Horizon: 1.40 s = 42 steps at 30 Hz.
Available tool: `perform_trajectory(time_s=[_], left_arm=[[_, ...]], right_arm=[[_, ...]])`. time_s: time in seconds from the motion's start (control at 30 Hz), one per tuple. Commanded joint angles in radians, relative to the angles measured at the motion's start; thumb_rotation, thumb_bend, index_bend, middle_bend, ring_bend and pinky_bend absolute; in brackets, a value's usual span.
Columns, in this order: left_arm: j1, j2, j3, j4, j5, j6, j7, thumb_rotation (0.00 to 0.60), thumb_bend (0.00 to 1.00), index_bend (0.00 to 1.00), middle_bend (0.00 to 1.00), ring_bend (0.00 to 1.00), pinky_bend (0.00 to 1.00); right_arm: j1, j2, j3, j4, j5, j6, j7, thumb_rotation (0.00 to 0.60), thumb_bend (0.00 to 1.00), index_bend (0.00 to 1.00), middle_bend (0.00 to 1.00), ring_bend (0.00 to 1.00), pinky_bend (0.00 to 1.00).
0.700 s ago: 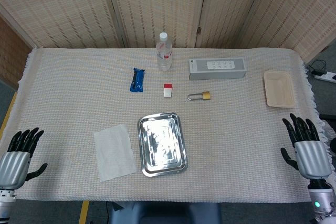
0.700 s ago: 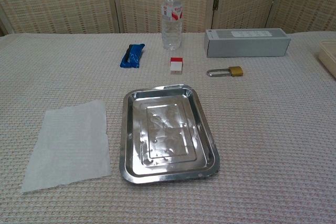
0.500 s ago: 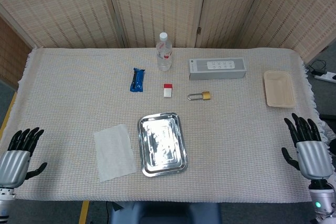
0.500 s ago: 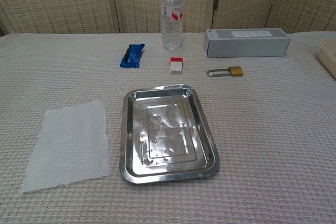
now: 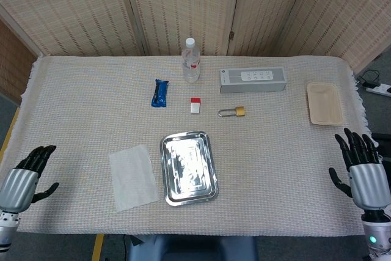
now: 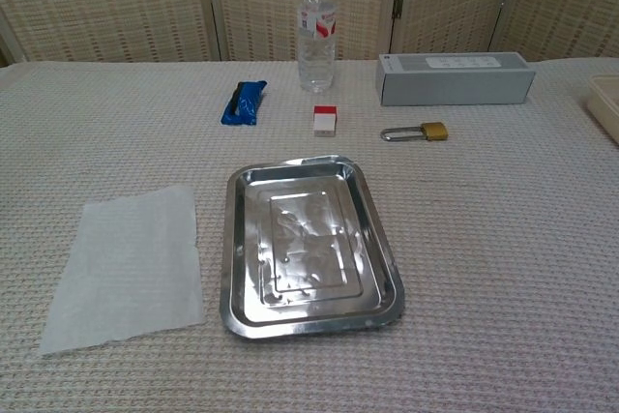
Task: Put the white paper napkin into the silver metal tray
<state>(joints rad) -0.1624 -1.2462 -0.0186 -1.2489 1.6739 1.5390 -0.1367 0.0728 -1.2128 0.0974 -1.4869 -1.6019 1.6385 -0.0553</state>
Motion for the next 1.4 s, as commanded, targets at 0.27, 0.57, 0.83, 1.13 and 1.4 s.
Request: perform_trajectory(time_s=[0.27,0.57,0.83,1.13,1.4], left_arm=[[-0.084,-0.262,0.095,0.486,0.176,0.087,-0.353,0.6,0.26,0.37,1.0,0.97,1.0],[-0.107,-0.457,0.131,0.726,0.2,0.11,-0.367,0.6,0.26,0.5,1.0,1.0,1.0],[-0.104,-0.538,0.142,0.853,0.175,0.132,-0.409,0.6,0.26,0.51,1.0,1.0,1.0],[-0.104,-0.619,0.167,0.954,0.164,0.127,-0.425,0.6,0.26,0.5,1.0,1.0,1.0],[-0.123,-0.66,0.192,1.008,0.161,0.085,-0.459,0.6,0.25,0.5,1.0,1.0,1.0]], right_arm=[[0.022,-0.028,0.014,0.035,0.014,-0.026,0.019,0.6,0.4,0.0,0.0,0.0,0.0],[0.019,-0.005,0.018,0.022,-0.009,0.009,0.081,0.6,0.4,0.0,0.0,0.0,0.0],[0.016,0.017,0.015,0.013,0.002,0.0,0.122,0.6,0.4,0.0,0.0,0.0,0.0],[-0.006,0.049,0.011,-0.016,-0.021,0.051,0.167,0.6,0.4,0.0,0.0,0.0,0.0],[-0.028,0.061,0.023,-0.028,-0.022,0.102,0.191,0.6,0.4,0.0,0.0,0.0,0.0]])
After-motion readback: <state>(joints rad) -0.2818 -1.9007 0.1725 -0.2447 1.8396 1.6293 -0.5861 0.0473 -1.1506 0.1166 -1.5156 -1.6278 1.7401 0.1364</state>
